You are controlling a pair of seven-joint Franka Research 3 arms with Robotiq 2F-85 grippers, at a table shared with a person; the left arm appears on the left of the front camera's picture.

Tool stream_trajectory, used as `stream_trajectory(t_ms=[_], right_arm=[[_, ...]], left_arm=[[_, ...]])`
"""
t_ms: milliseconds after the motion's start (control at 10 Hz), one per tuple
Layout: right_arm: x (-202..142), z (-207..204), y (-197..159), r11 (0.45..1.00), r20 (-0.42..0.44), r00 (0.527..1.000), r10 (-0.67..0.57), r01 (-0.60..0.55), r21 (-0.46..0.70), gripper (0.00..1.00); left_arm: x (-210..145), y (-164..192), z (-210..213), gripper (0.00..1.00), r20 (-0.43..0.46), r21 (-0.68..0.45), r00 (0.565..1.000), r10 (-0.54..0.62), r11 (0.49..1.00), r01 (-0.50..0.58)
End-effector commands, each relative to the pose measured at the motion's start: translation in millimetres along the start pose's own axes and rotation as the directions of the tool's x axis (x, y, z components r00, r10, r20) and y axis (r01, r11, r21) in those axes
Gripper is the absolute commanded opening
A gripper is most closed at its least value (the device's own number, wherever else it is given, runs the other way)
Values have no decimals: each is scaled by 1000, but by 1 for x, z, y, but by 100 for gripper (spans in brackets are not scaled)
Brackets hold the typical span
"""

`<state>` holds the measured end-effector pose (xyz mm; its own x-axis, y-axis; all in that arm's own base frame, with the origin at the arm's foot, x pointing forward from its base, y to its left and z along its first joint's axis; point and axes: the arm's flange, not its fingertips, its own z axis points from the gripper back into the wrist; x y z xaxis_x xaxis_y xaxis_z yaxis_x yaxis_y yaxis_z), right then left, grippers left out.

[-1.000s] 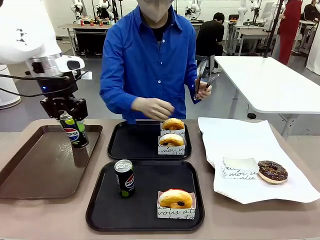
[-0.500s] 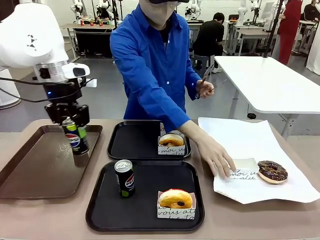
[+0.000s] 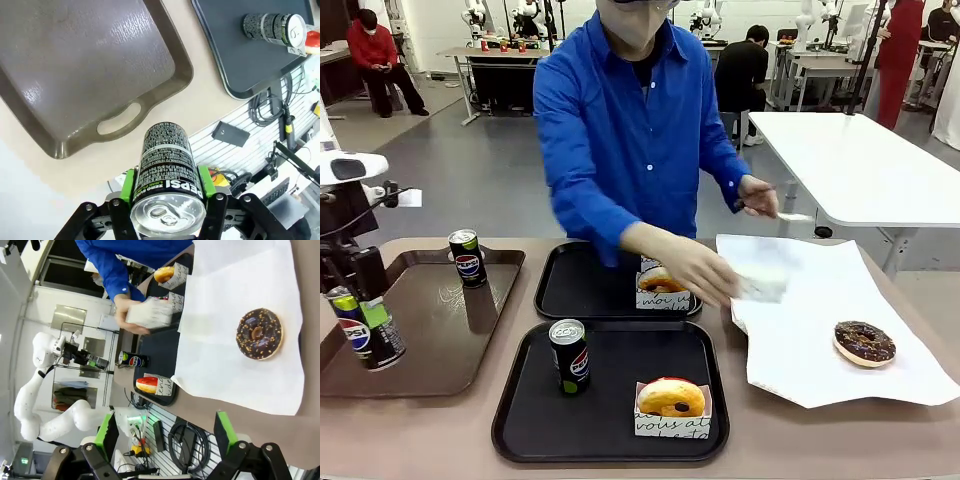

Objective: Set up donuts and drinks on trays.
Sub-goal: Pick up one Pepsi coke from the Handle tray and place it on the Flat Tray without a Pepsi coke.

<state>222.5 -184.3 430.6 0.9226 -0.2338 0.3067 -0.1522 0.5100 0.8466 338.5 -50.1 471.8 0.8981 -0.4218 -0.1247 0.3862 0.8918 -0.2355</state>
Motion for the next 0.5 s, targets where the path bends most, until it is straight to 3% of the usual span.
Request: stream_trajectory(t_ms=[0, 400], right_arm=[[0, 0, 0, 1000, 0, 1000, 6, -6, 9, 100], [0, 0, 0, 1000, 0, 1000, 6, -6, 9, 100]], left_arm=[[30, -14, 0, 58, -12, 28, 1000, -6, 1000, 6], [30, -14, 0, 58, -12, 28, 1000, -6, 1000, 6]])
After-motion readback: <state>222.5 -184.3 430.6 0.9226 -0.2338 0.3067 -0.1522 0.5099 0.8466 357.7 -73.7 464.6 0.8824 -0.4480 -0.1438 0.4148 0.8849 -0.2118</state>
